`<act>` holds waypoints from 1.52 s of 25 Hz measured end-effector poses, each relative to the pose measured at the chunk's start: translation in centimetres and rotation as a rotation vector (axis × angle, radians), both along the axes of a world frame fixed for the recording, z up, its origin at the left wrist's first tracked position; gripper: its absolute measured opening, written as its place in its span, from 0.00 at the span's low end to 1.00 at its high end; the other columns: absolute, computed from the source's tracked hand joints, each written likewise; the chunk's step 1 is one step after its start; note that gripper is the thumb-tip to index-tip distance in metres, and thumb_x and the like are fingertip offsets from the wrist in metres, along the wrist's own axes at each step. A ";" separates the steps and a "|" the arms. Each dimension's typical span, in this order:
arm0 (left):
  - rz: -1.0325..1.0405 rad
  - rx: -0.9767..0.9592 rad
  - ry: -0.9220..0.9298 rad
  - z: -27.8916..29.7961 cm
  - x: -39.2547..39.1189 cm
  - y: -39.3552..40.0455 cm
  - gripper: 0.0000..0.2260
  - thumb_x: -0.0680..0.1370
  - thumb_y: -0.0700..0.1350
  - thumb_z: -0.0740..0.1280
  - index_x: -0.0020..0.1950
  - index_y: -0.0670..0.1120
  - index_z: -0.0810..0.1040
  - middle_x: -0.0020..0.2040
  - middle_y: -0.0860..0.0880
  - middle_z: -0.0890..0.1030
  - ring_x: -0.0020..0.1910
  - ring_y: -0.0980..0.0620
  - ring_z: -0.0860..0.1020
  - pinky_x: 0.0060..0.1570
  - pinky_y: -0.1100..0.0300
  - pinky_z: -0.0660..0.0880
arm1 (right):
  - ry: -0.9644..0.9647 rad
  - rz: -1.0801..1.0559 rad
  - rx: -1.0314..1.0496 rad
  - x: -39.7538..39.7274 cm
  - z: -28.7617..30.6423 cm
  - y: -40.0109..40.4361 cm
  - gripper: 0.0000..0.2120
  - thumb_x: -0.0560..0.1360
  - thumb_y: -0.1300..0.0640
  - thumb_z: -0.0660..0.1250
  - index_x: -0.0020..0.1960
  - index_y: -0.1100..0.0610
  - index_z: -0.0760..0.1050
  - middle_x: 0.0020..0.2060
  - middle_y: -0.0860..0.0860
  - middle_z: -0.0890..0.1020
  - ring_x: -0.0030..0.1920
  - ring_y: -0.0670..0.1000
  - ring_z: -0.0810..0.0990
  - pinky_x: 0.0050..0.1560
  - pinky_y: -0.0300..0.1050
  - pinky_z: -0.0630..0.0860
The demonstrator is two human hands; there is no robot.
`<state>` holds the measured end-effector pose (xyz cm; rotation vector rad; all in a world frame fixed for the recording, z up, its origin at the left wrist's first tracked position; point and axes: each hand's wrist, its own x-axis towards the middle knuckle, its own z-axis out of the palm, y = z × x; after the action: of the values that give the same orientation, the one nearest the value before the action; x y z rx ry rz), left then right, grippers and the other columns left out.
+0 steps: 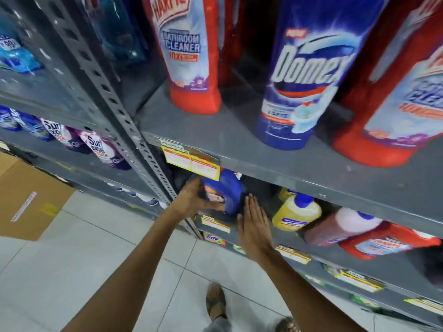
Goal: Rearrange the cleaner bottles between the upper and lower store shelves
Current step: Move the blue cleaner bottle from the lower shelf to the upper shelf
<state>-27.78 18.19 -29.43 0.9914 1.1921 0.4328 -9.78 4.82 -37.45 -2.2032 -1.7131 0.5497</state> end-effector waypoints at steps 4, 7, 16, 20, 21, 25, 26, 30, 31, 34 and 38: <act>-0.159 0.341 0.100 -2.6 -0.9 0.2 0.33 0.54 0.50 0.88 0.56 0.47 0.84 0.55 0.41 0.89 0.60 0.35 0.86 0.65 0.33 0.80 | -0.153 -0.006 0.001 -0.7 -2.2 0.0 0.29 0.85 0.53 0.49 0.81 0.67 0.64 0.82 0.63 0.68 0.82 0.61 0.68 0.81 0.61 0.69; -0.110 0.372 0.012 -2.9 -0.8 -0.3 0.35 0.52 0.60 0.88 0.54 0.54 0.82 0.53 0.47 0.89 0.59 0.37 0.87 0.63 0.37 0.83 | -0.181 -0.023 0.018 -0.7 -3.1 0.1 0.30 0.85 0.52 0.44 0.83 0.65 0.59 0.84 0.61 0.63 0.85 0.59 0.62 0.84 0.59 0.63; -0.146 0.717 0.101 0.8 -2.4 -8.1 0.27 0.63 0.49 0.85 0.58 0.42 0.85 0.52 0.64 0.89 0.51 0.63 0.87 0.53 0.68 0.81 | 0.114 0.091 0.115 0.2 0.4 -3.5 0.29 0.85 0.62 0.63 0.83 0.64 0.59 0.85 0.60 0.61 0.86 0.60 0.59 0.86 0.58 0.58; -0.176 0.839 0.054 6.0 -1.2 -14.2 0.29 0.67 0.62 0.83 0.63 0.52 0.82 0.61 0.63 0.86 0.60 0.56 0.85 0.60 0.68 0.80 | 0.238 0.121 0.324 2.2 5.7 -10.2 0.26 0.86 0.57 0.61 0.83 0.58 0.64 0.83 0.51 0.67 0.83 0.50 0.66 0.82 0.48 0.65; -0.175 0.855 0.044 7.2 -0.6 -15.4 0.29 0.67 0.63 0.82 0.63 0.53 0.82 0.61 0.61 0.87 0.60 0.55 0.86 0.60 0.68 0.79 | 0.264 0.123 0.338 3.0 7.5 -11.6 0.25 0.87 0.53 0.59 0.84 0.54 0.62 0.83 0.49 0.68 0.83 0.47 0.65 0.82 0.48 0.67; -0.093 0.785 -0.057 12.8 3.8 -19.5 0.32 0.59 0.63 0.87 0.59 0.51 0.86 0.55 0.55 0.90 0.54 0.57 0.88 0.54 0.70 0.81 | 0.239 0.123 0.604 7.8 15.8 -16.6 0.21 0.88 0.50 0.57 0.80 0.50 0.69 0.80 0.42 0.72 0.81 0.41 0.68 0.80 0.41 0.68; -0.069 0.776 -0.089 14.1 4.9 -20.1 0.34 0.57 0.63 0.87 0.58 0.49 0.87 0.53 0.53 0.91 0.51 0.56 0.89 0.51 0.68 0.82 | 0.231 0.123 0.726 9.0 17.8 -17.5 0.19 0.87 0.54 0.60 0.77 0.53 0.73 0.78 0.44 0.75 0.79 0.44 0.73 0.78 0.43 0.70; -0.062 0.868 -0.231 20.0 10.0 -22.1 0.33 0.56 0.59 0.88 0.55 0.47 0.87 0.50 0.53 0.92 0.48 0.54 0.90 0.52 0.60 0.85 | 0.165 0.013 1.028 14.4 25.3 -20.3 0.21 0.83 0.60 0.66 0.76 0.59 0.75 0.75 0.50 0.79 0.76 0.51 0.77 0.77 0.50 0.73; -0.064 0.885 -0.288 21.5 11.3 -22.5 0.29 0.57 0.54 0.89 0.55 0.51 0.87 0.49 0.55 0.92 0.47 0.57 0.90 0.50 0.63 0.85 | 0.116 -0.034 1.031 15.7 26.8 -20.7 0.22 0.84 0.59 0.66 0.77 0.59 0.73 0.76 0.51 0.78 0.77 0.50 0.76 0.79 0.50 0.70; -0.111 0.948 -0.416 25.1 14.8 -23.1 0.28 0.61 0.41 0.86 0.58 0.57 0.84 0.49 0.57 0.91 0.47 0.60 0.89 0.48 0.67 0.84 | -0.006 -0.158 0.923 19.4 30.2 -21.4 0.23 0.85 0.55 0.64 0.79 0.58 0.70 0.78 0.52 0.75 0.79 0.49 0.73 0.82 0.46 0.65; -0.107 0.990 -0.494 27.7 19.6 -22.6 0.28 0.65 0.40 0.87 0.61 0.56 0.84 0.54 0.55 0.91 0.52 0.58 0.89 0.51 0.66 0.84 | -0.173 -0.239 0.588 22.3 31.7 -21.3 0.24 0.87 0.53 0.58 0.81 0.60 0.67 0.80 0.57 0.72 0.80 0.56 0.71 0.82 0.50 0.65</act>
<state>-8.18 -4.38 -1.72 1.6442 0.4257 1.1637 12.49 -16.51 -5.70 -2.0062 -1.4144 -0.1924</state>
